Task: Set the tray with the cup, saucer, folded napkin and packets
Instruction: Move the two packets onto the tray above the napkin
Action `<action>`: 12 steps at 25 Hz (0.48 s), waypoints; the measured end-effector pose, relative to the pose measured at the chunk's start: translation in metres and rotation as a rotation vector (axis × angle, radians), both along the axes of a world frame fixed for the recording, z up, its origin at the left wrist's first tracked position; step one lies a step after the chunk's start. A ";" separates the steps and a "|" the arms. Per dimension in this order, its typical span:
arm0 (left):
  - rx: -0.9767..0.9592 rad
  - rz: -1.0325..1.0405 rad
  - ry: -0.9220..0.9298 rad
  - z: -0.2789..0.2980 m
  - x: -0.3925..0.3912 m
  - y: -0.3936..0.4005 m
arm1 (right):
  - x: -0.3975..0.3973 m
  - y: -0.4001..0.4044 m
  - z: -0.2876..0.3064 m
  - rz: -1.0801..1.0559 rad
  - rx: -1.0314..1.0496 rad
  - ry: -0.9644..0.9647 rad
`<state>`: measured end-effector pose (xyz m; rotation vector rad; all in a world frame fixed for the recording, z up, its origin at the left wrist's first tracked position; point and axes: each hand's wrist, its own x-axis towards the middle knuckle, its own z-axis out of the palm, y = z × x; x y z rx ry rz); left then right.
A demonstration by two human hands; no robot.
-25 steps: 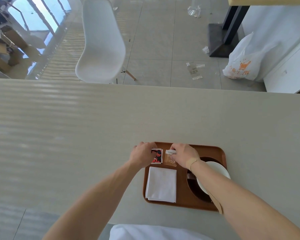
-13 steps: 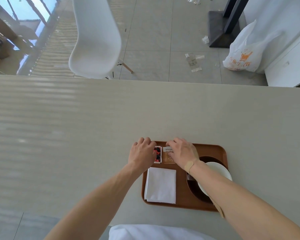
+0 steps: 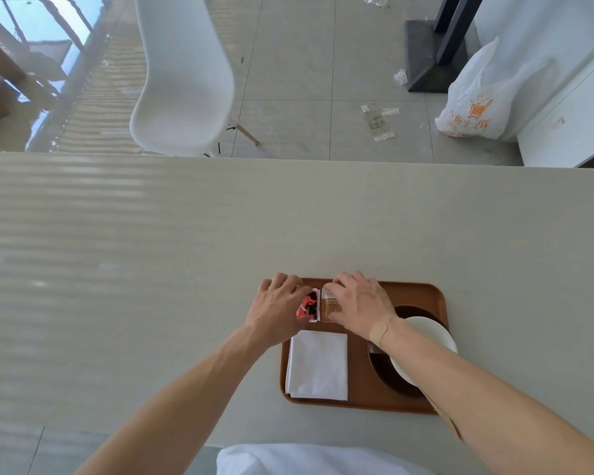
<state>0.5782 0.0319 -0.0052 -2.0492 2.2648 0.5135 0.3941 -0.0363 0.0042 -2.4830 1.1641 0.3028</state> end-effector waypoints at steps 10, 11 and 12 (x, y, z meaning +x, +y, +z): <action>0.047 -0.002 -0.044 -0.003 0.001 -0.001 | -0.002 0.008 -0.006 -0.023 -0.023 0.064; 0.045 -0.008 -0.047 -0.003 0.001 -0.001 | -0.002 0.008 -0.006 -0.029 -0.020 0.064; 0.044 -0.013 -0.050 -0.004 0.001 -0.001 | -0.001 0.008 -0.007 -0.036 -0.017 0.062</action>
